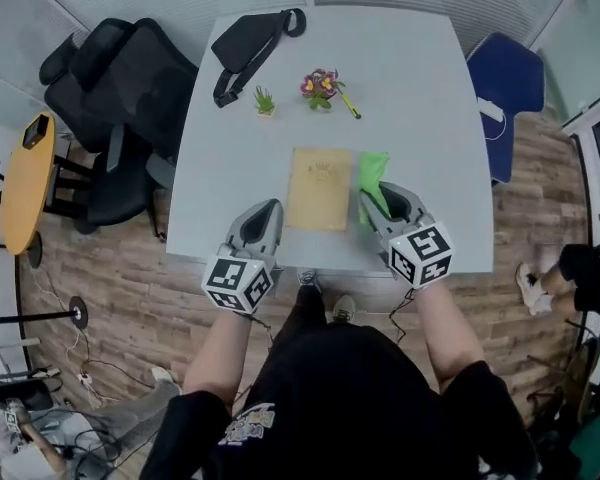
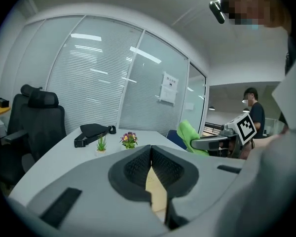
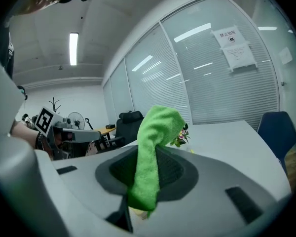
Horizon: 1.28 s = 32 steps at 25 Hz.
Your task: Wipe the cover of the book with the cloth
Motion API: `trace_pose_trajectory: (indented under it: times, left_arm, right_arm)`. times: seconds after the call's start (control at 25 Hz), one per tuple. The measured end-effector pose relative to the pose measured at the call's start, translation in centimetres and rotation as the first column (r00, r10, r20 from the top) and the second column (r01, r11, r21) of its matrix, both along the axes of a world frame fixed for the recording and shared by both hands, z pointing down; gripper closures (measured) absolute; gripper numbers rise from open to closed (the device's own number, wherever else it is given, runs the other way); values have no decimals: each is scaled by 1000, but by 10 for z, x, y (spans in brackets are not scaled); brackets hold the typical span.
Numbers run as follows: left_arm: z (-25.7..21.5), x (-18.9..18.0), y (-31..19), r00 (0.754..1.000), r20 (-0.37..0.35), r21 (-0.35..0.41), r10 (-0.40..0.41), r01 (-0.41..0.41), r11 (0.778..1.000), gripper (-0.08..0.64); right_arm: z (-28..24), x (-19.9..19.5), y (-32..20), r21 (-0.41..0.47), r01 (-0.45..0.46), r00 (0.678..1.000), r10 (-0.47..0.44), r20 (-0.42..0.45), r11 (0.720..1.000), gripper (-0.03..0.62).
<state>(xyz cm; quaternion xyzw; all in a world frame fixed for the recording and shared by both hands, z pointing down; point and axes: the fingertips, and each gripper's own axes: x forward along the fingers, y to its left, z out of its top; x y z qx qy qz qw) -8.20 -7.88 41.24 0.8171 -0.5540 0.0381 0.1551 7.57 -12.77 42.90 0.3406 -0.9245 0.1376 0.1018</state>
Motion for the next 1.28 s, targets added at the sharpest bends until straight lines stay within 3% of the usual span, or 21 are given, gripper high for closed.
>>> trace_pose_trajectory:
  times: [0.24, 0.76, 1.28]
  left_arm:
    - [0, -2, 51, 997, 28, -15, -65, 66, 998, 554]
    - [-5, -23, 113, 990, 47, -4, -135, 136, 991, 554]
    - [-13, -36, 164, 998, 13, 36, -62, 62, 997, 554]
  right_arm:
    - [-7, -11, 24, 2, 61, 996, -61, 67, 998, 495]
    - [11, -41, 69, -38, 132, 988, -129, 83, 990, 495]
    - [-4, -58, 131, -15, 67, 997, -67, 37, 998, 495]
